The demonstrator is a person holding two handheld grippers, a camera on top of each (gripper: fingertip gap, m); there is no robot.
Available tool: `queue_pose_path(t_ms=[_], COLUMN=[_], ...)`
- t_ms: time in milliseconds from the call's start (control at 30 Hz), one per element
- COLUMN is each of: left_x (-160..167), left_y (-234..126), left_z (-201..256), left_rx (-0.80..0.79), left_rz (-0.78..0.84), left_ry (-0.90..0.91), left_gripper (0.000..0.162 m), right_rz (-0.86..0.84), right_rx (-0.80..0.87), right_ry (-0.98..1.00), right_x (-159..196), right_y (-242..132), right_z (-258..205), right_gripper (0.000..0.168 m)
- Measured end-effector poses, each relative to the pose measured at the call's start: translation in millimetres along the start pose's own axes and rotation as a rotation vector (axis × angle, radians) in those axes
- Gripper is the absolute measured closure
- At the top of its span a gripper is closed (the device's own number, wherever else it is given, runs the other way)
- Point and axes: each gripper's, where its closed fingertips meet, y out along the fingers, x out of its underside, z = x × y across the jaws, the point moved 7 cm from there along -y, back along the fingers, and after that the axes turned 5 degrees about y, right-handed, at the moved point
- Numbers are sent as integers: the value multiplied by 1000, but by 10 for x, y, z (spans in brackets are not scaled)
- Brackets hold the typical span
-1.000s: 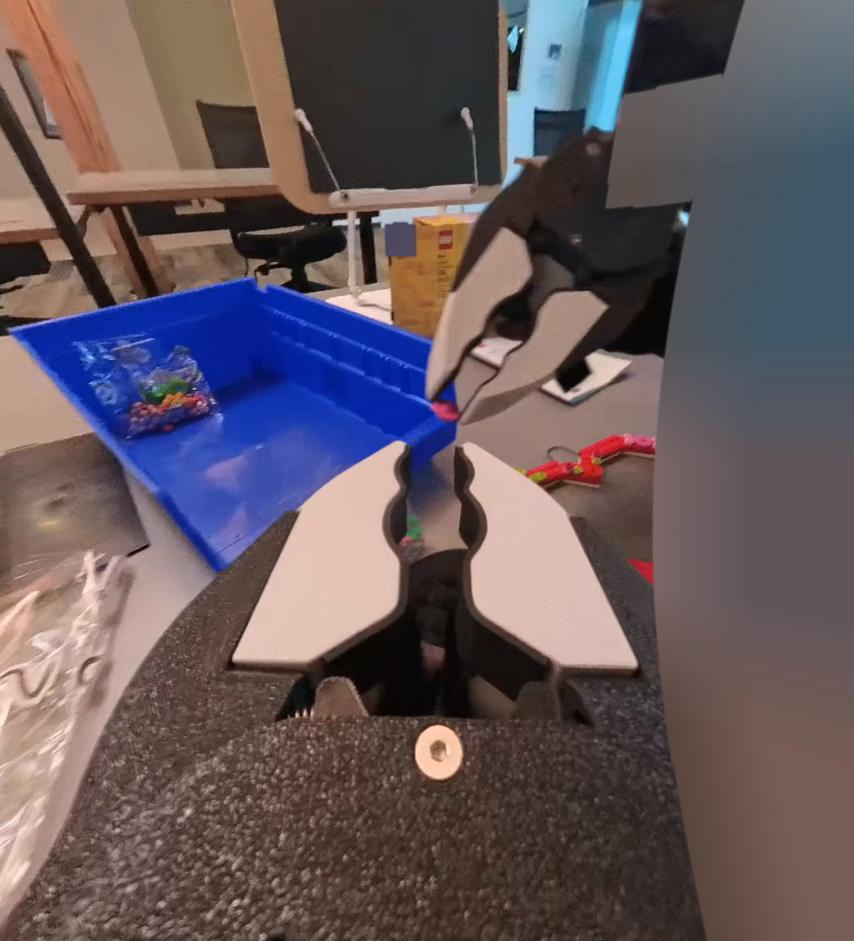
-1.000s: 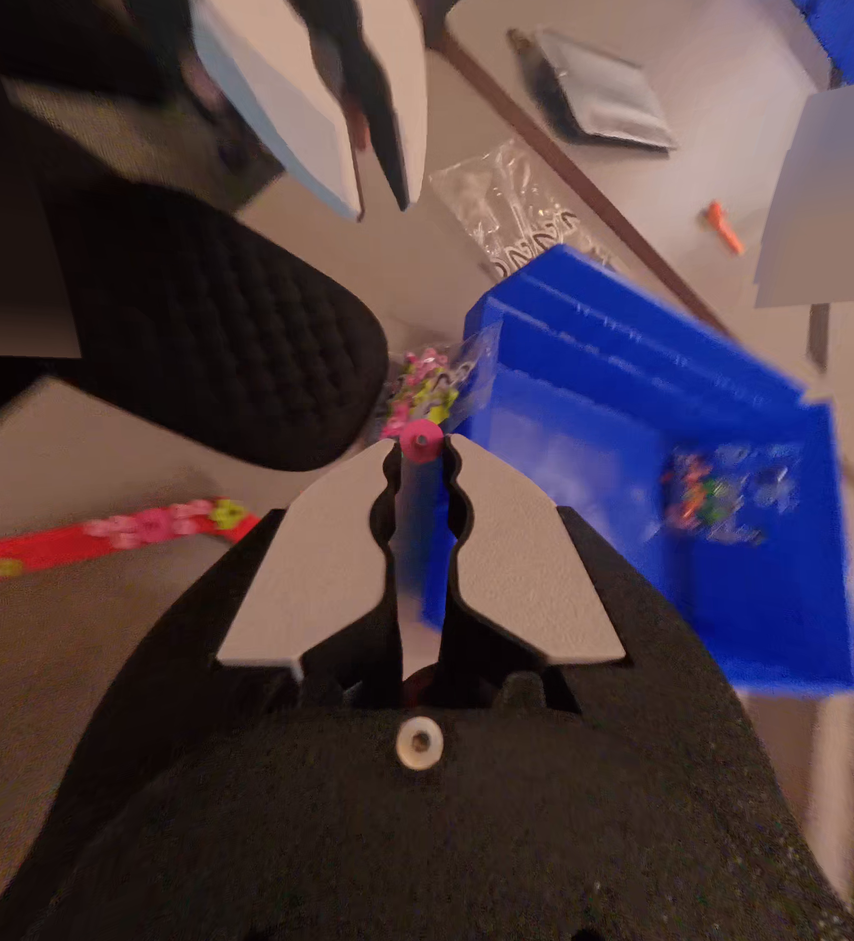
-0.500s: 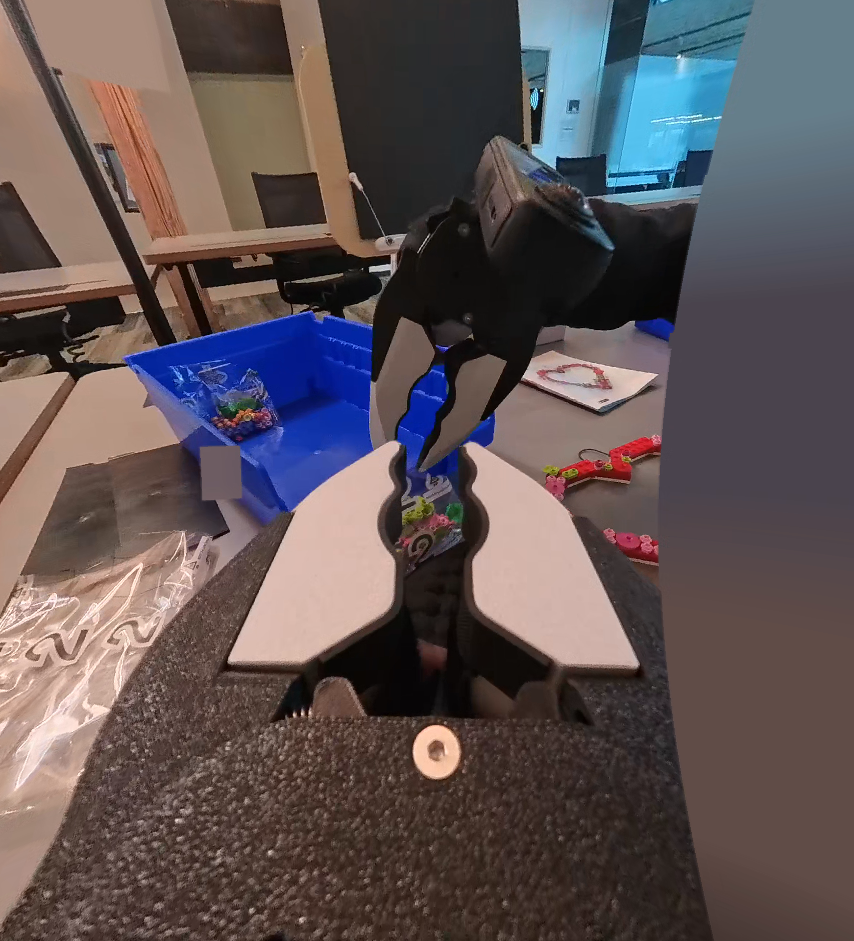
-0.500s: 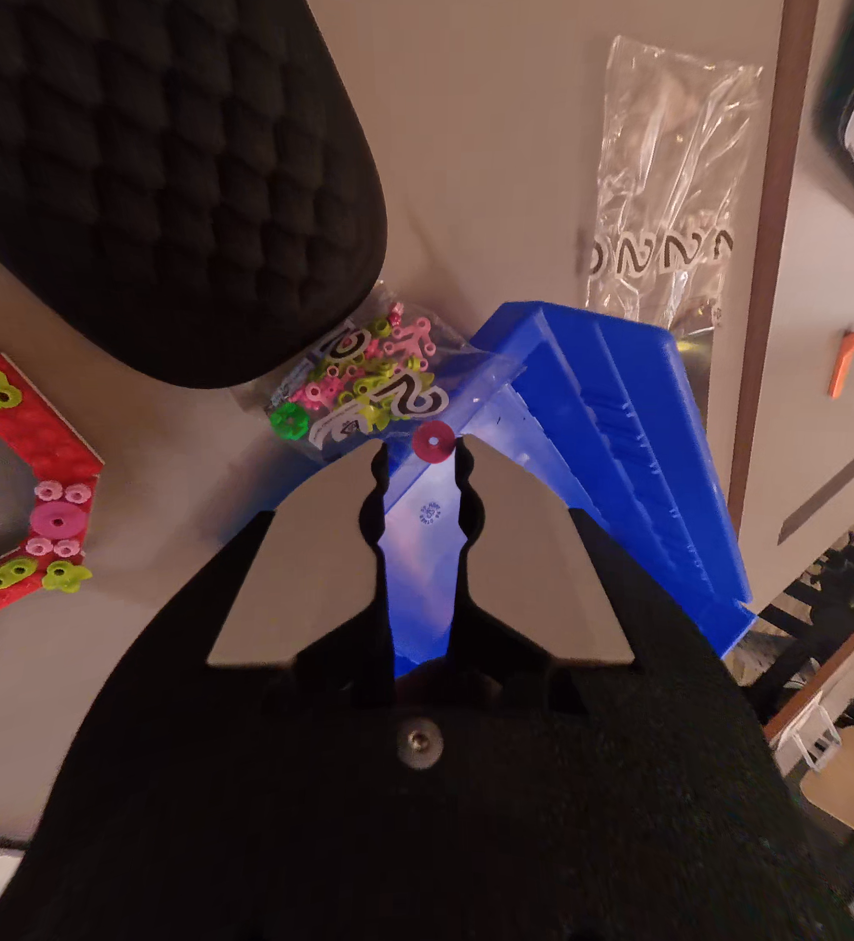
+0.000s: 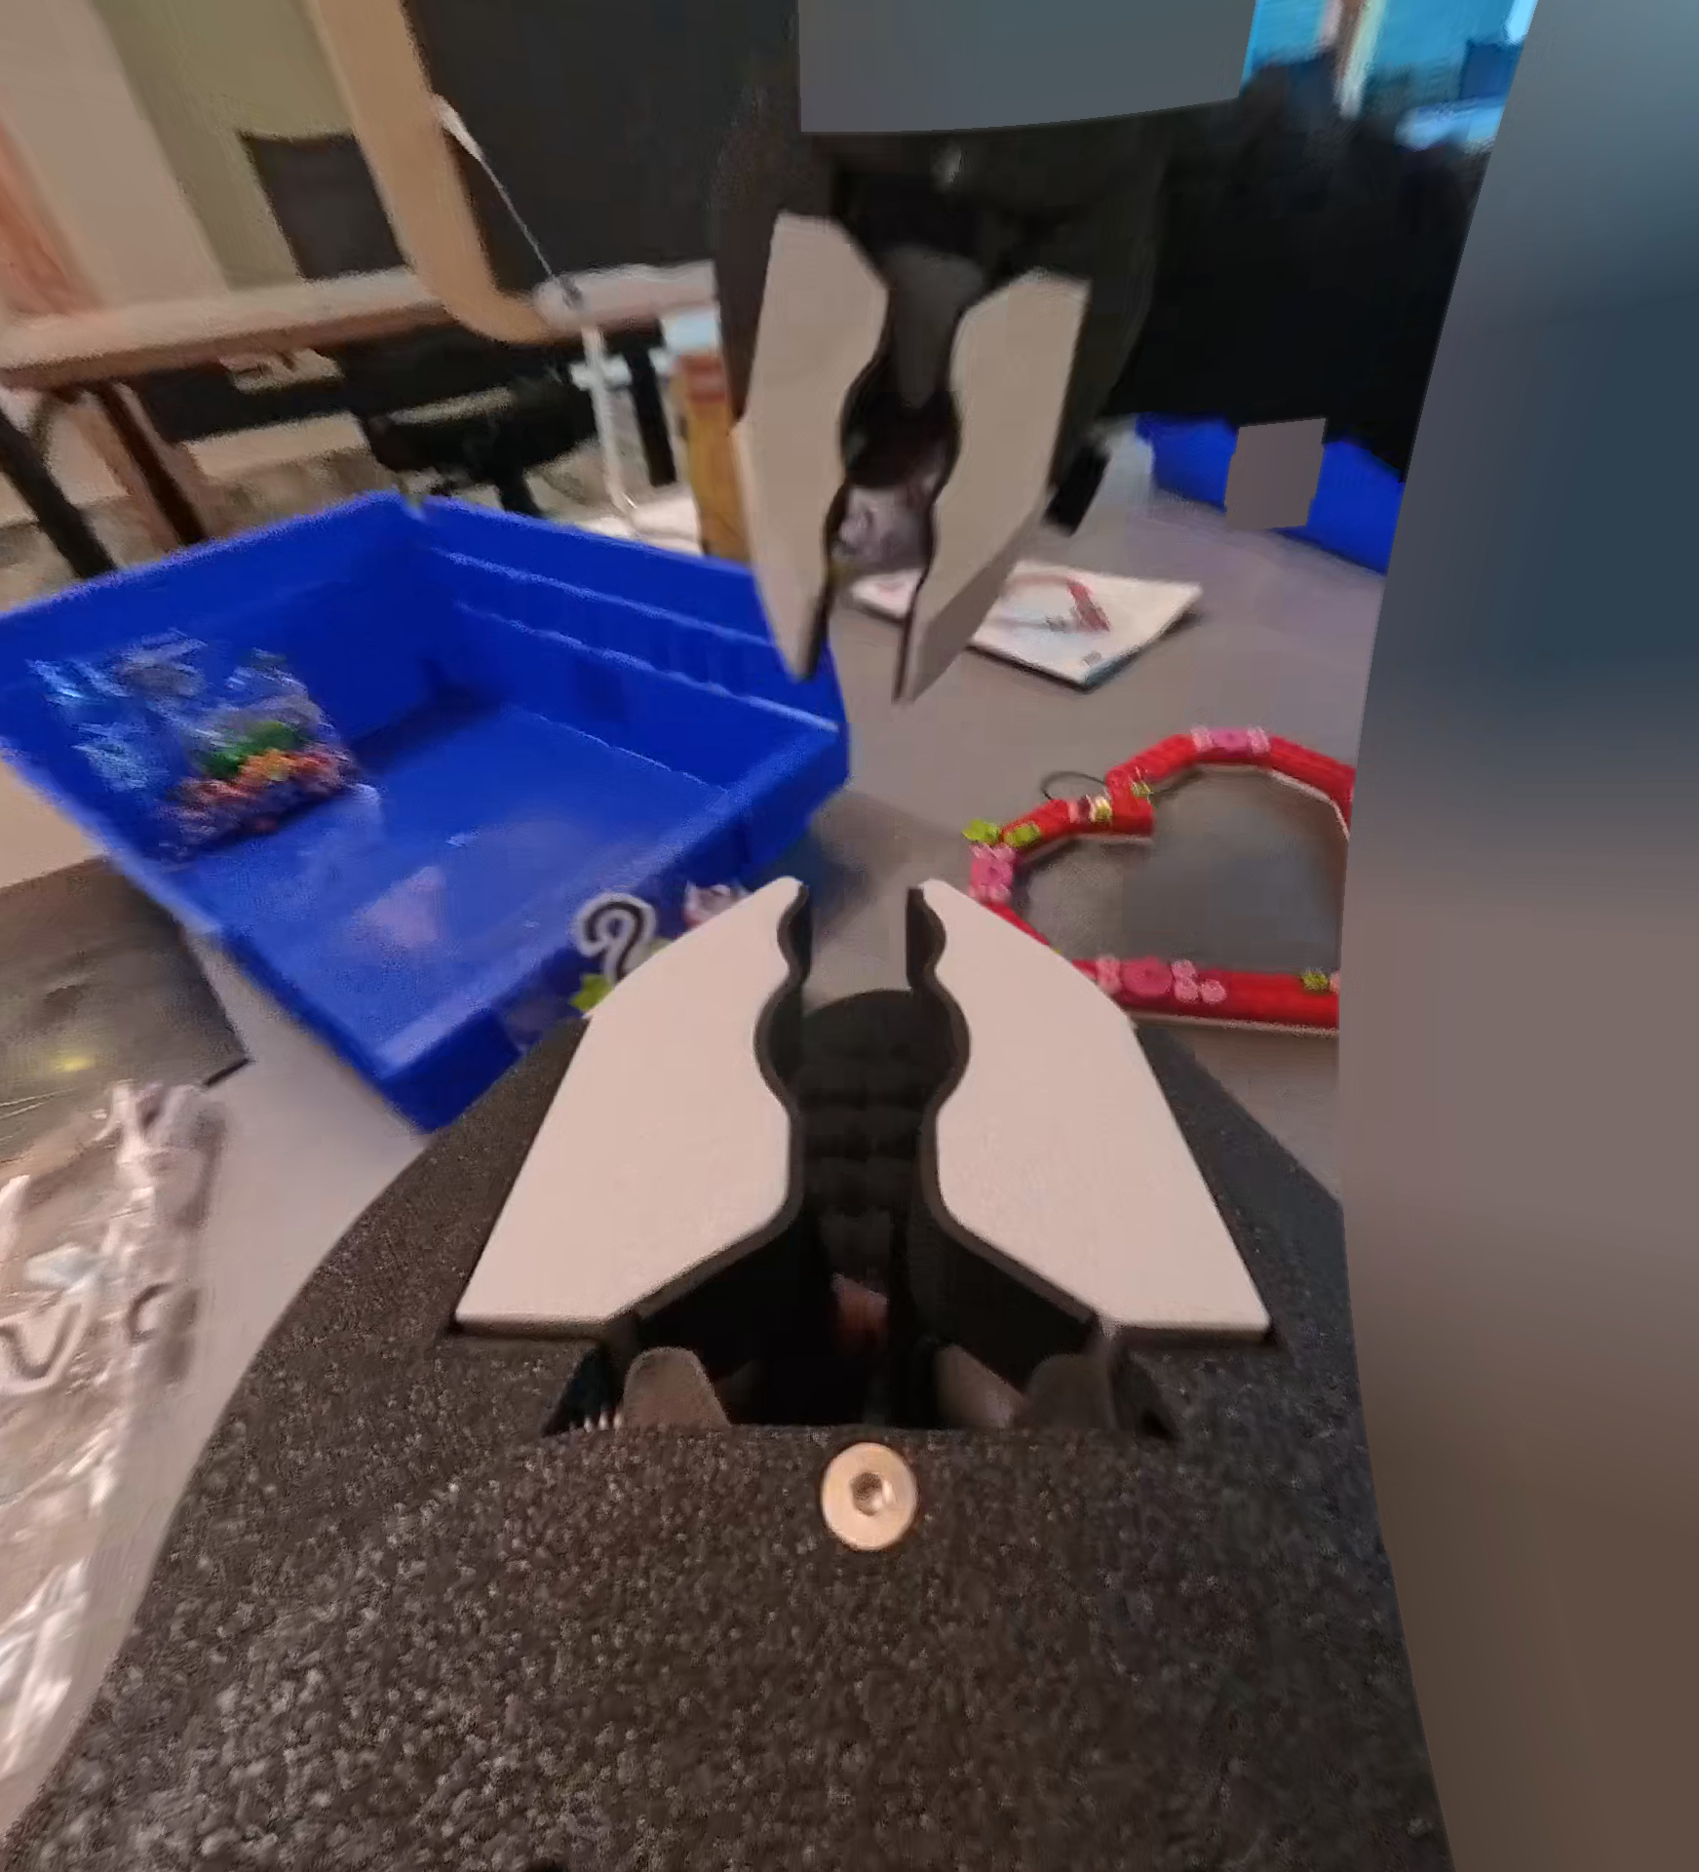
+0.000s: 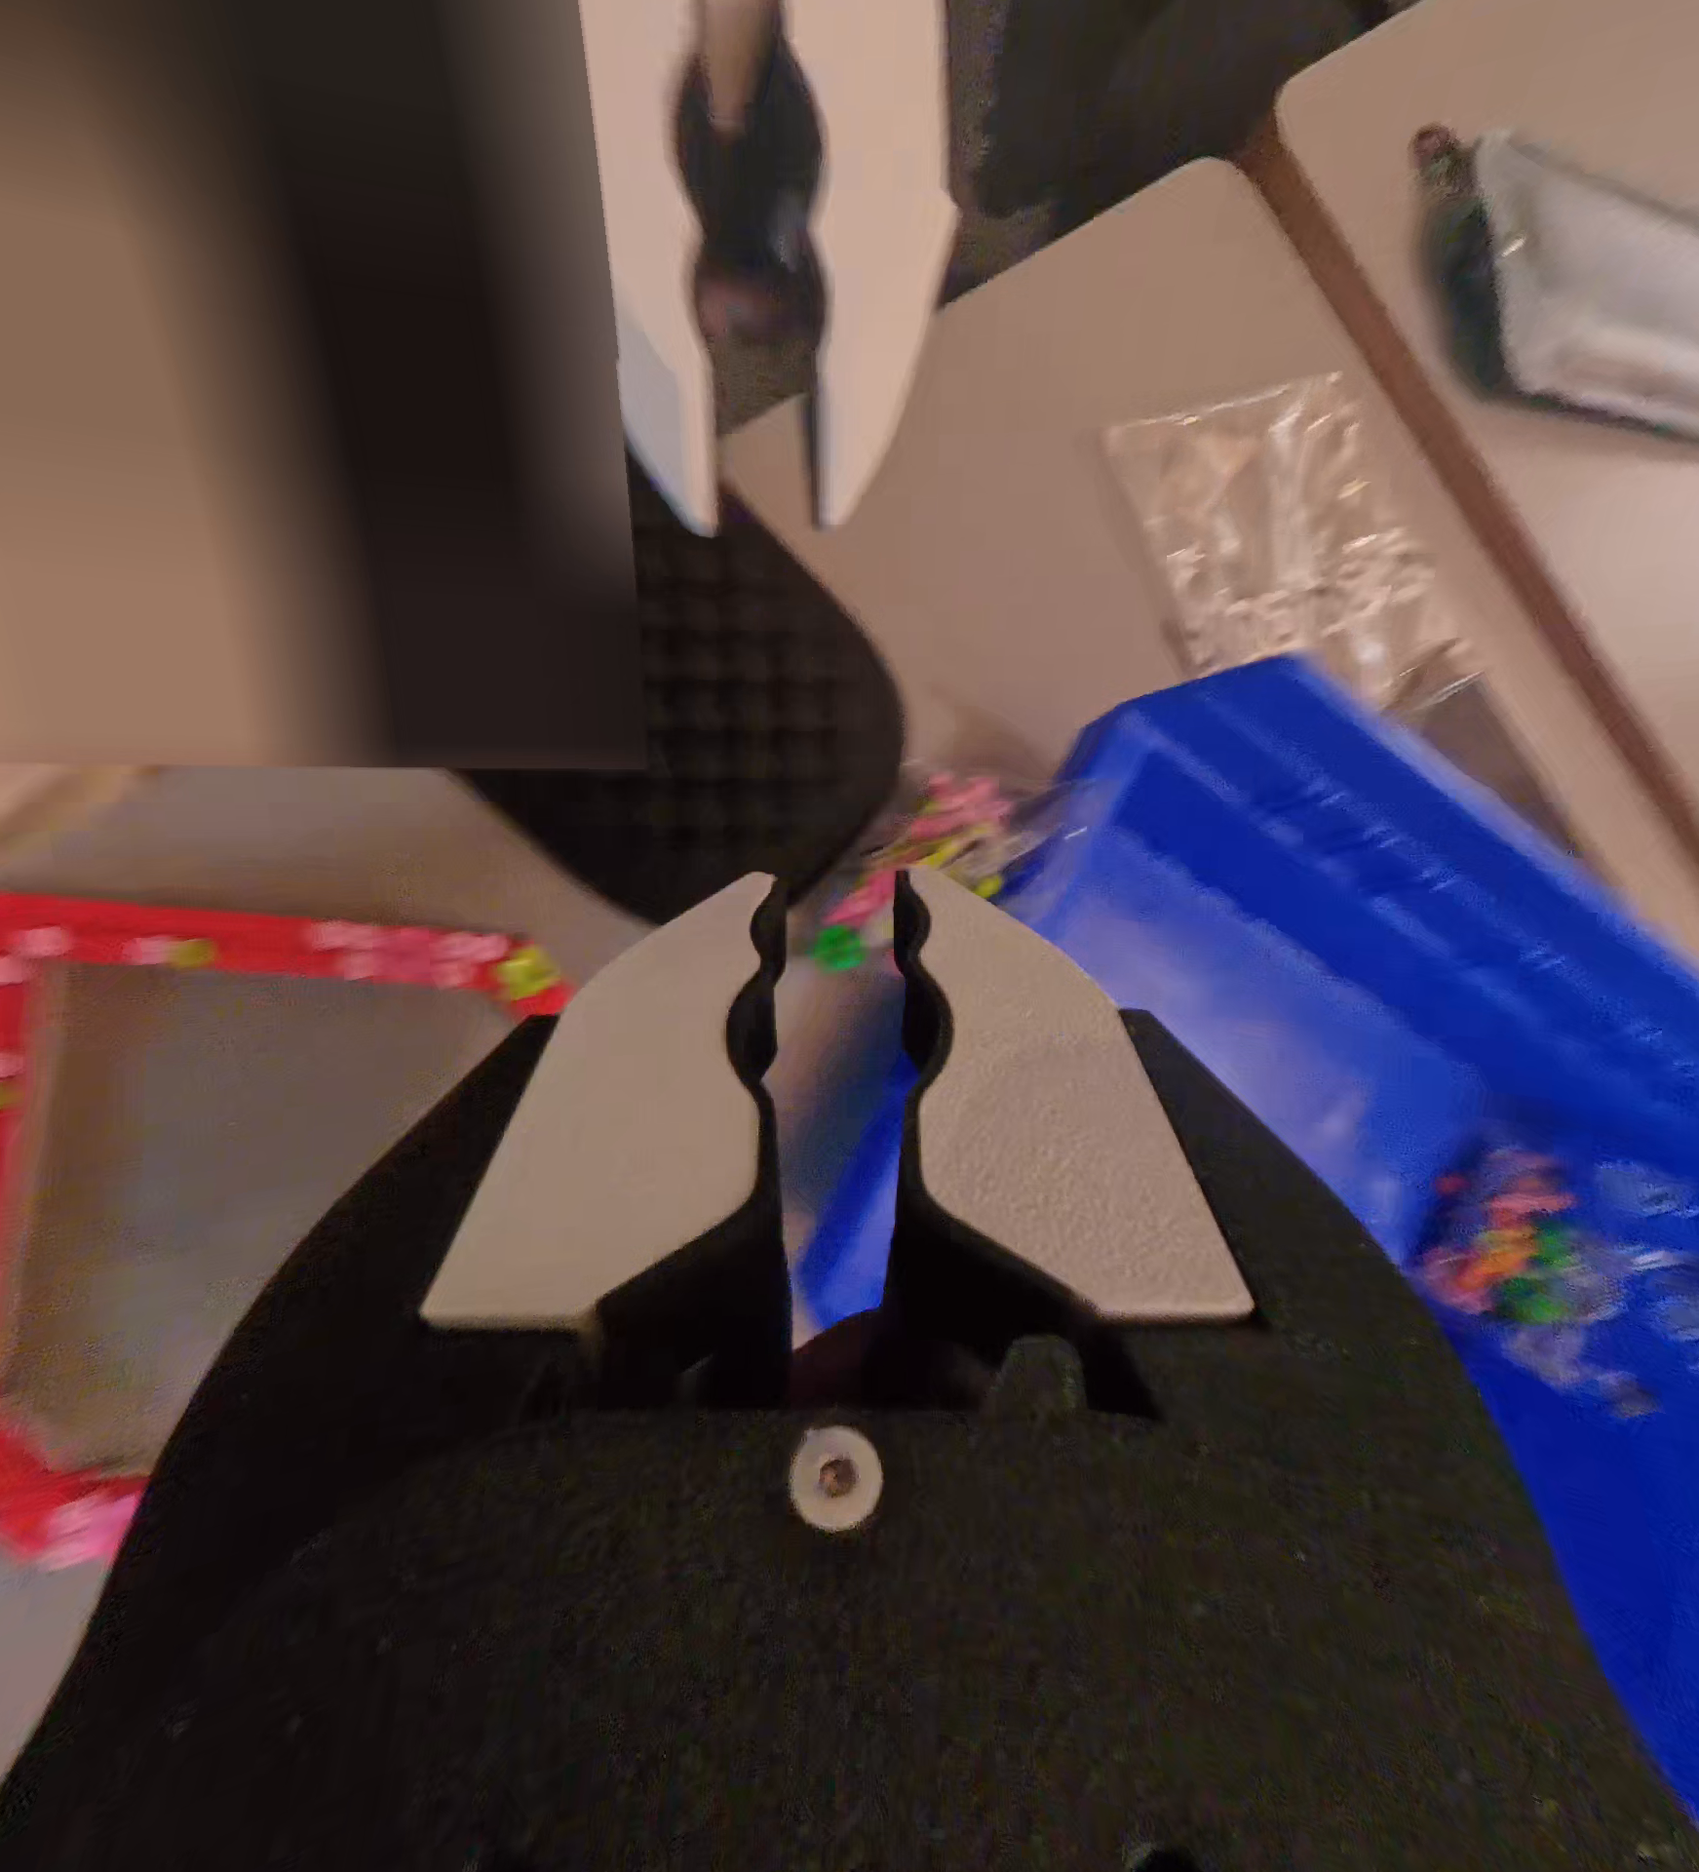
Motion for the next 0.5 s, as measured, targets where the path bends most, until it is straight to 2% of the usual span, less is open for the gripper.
queue_pose_path(t_ms=[100, 167, 233, 333, 500], left_x=[65, 77, 99, 231, 367], left_y=[262, 457, 680, 1026, 1276], left_z=[149, 295, 427, 440, 438], left_rx=[48, 138, 245, 293, 320], left_rz=[-69, -86, -149, -355, -521], left_ry=[17, 8, 28, 93, 127], left_gripper=[145, 147, 147, 151, 159], right_rz=[-79, -119, -123, -94, -57], right_rx=[61, 91, 92, 64, -10], right_ry=[188, 310, 323, 369, 376], right_x=[413, 718, 939, 1048, 1049], right_y=[-130, -76, 38, 196, 355], right_z=[-422, -688, -860, -824, -639], right_gripper=[147, 145, 143, 143, 144])
